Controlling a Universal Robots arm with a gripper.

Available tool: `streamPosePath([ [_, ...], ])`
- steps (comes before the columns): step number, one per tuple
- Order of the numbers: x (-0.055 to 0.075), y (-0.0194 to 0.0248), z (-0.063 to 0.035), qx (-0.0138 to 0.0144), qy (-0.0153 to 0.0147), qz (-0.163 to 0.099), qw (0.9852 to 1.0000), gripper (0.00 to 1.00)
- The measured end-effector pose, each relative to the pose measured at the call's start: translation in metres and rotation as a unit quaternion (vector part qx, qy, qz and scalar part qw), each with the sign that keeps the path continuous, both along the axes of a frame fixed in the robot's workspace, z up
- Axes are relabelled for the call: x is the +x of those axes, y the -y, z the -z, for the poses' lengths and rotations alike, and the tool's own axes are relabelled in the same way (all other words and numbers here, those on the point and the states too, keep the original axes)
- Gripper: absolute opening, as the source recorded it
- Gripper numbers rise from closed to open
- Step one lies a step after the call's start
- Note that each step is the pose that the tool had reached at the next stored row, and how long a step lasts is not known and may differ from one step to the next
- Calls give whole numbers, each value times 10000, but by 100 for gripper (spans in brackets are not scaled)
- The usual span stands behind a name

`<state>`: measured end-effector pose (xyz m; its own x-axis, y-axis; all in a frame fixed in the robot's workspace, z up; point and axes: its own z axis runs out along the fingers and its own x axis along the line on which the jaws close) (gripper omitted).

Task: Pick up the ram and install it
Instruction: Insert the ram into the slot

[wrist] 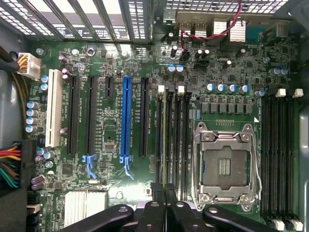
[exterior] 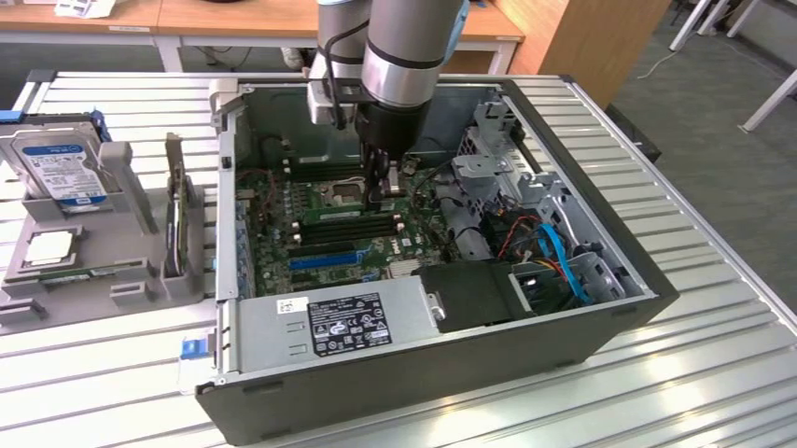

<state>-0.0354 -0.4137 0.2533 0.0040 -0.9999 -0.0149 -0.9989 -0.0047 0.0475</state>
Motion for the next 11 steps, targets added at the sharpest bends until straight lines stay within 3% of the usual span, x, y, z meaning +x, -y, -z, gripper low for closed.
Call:
streamPosePath([
  [11, -1, 0, 25, 0, 0, 74, 10000, 12],
])
